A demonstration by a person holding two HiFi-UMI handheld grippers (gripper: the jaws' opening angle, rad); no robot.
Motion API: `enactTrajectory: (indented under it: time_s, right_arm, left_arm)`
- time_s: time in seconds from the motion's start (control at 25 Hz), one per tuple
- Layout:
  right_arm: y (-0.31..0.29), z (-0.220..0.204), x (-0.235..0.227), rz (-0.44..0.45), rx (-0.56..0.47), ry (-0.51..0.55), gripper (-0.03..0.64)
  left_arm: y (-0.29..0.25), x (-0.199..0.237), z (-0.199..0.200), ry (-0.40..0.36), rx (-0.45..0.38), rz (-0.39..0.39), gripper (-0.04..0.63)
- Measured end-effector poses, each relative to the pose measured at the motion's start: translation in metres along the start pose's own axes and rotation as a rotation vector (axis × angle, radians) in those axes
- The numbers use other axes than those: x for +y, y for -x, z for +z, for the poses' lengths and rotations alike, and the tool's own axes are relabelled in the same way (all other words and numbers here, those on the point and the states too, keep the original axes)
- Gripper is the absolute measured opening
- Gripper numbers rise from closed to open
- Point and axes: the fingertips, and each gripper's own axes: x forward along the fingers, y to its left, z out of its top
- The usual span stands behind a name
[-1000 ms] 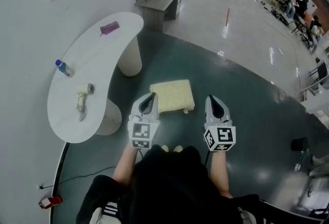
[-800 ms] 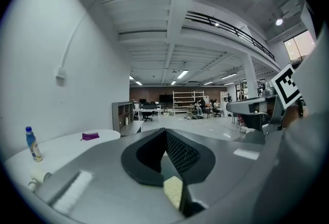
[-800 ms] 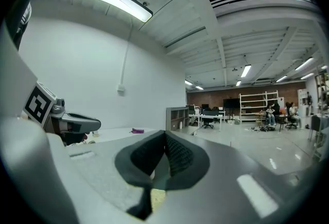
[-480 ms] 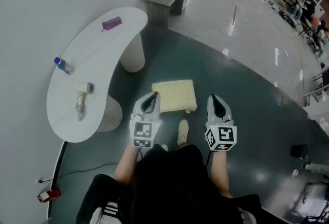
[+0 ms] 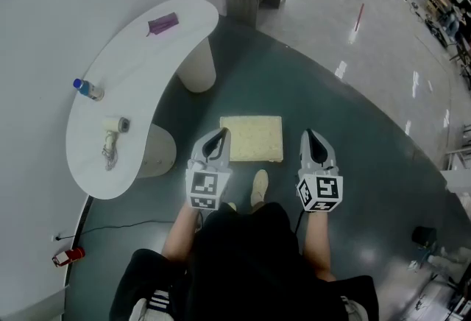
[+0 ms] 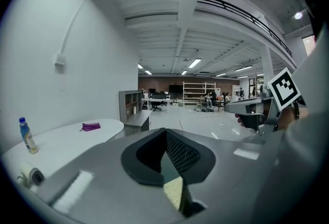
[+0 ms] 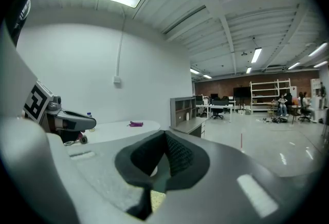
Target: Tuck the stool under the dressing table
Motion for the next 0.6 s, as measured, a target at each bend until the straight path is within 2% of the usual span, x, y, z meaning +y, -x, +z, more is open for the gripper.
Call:
enactTrajectory:
  time_s: [0.32, 0.6]
  right_arm:
    - [-0.064, -0.028, -0.045, 0.088, 0.078, -0.024, 0.002]
    - [-0.113, -0.065, -0.066, 0.163, 0.150, -0.054, 0.003]
  left_arm:
    - [-0.063, 0.002, -0.023, 0.061, 0.089, 0.064, 0.006]
    - [-0.119, 0.005, -0.040, 0.077, 0.135, 0.106, 0.007]
